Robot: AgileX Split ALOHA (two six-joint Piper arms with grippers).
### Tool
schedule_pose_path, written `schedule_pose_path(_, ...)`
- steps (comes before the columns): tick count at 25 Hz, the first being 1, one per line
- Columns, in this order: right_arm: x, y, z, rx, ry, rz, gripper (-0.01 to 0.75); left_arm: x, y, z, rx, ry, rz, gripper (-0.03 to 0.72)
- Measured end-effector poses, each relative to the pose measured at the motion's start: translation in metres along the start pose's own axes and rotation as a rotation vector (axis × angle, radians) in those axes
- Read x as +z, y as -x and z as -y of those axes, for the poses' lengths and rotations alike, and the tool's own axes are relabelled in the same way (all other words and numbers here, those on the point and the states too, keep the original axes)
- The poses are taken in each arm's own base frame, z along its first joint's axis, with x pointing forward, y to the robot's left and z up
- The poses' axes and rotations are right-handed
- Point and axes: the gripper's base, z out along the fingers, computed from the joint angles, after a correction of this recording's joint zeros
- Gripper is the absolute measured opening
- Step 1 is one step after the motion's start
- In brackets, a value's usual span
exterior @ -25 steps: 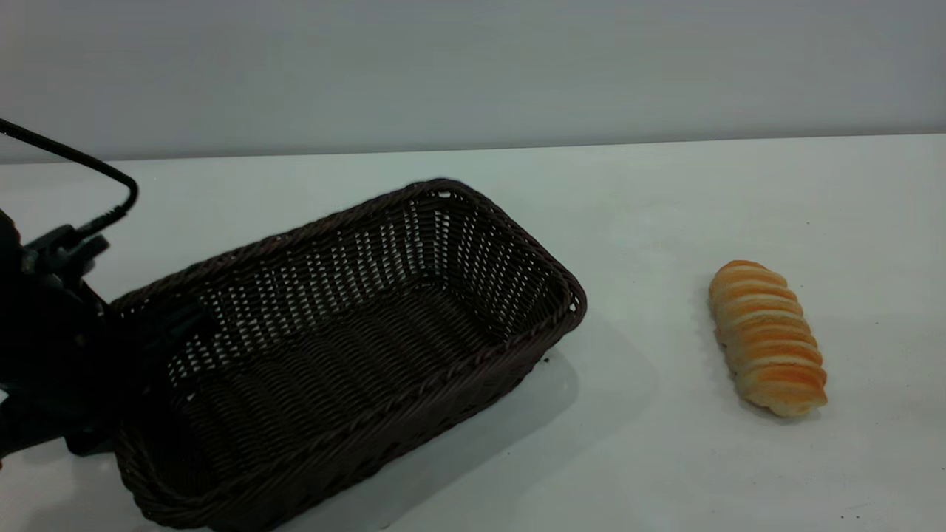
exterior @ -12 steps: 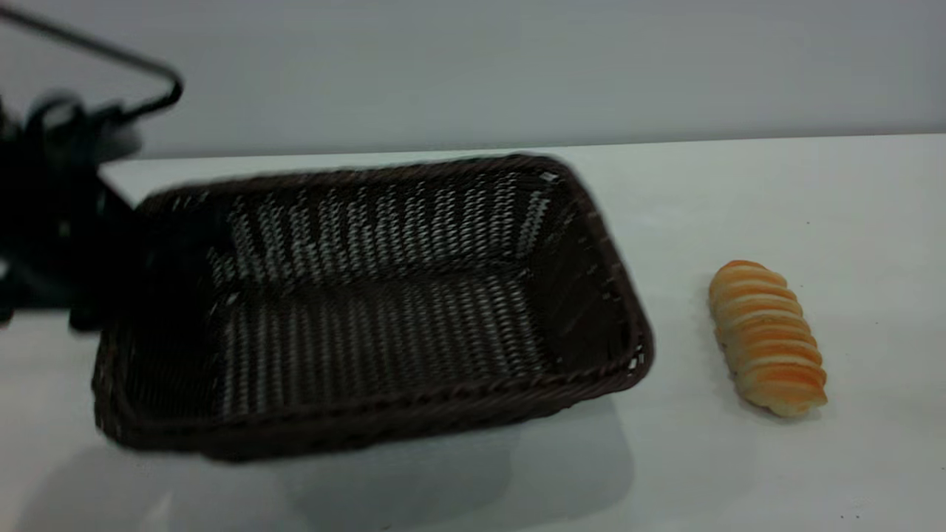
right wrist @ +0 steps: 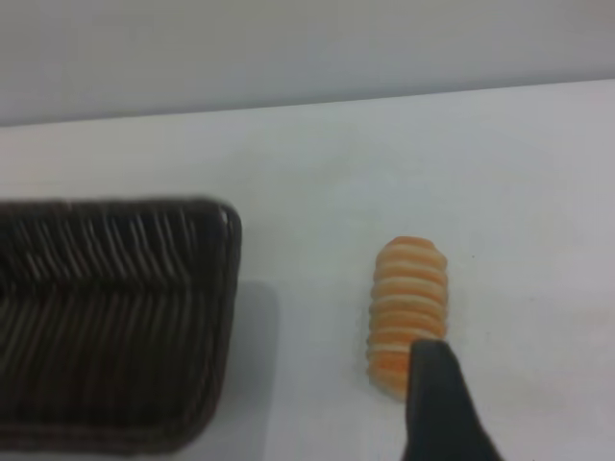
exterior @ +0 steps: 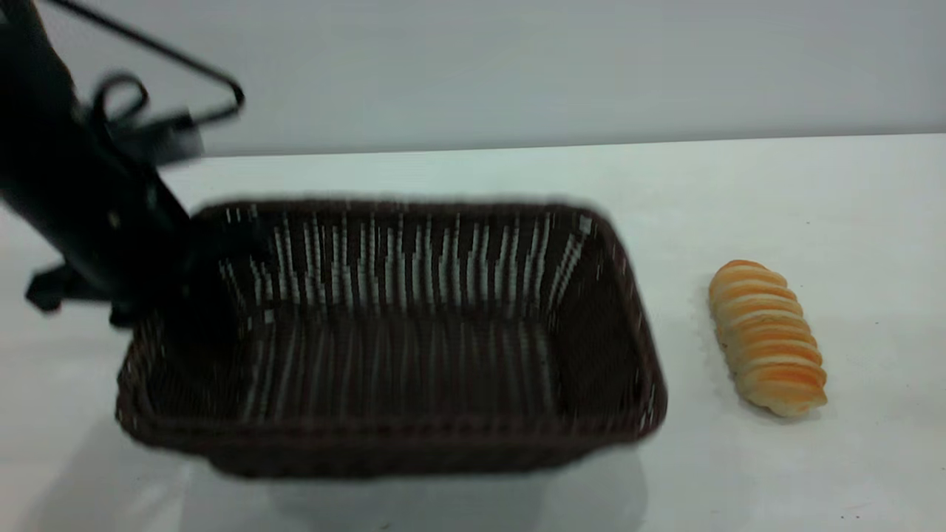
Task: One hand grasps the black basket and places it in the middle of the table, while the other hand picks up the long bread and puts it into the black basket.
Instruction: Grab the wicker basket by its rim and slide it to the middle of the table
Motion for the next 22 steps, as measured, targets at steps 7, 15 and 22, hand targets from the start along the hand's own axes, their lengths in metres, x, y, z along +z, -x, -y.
schedule_pose_path(7,0.000,0.000,0.000,0.000,0.000,0.000,0.419,0.025,-0.004,-0.001,-0.005,0.020,-0.032,0.136)
schedule_pose_path(15,0.000,0.000,0.000,0.000,0.000,0.000,0.419,0.026,-0.006,-0.001,-0.014,0.019,-0.053,0.344)
schedule_pose_path(22,0.000,0.000,0.000,0.000,0.000,0.000,0.419,0.015,-0.007,0.002,-0.023,0.010,-0.070,0.616)
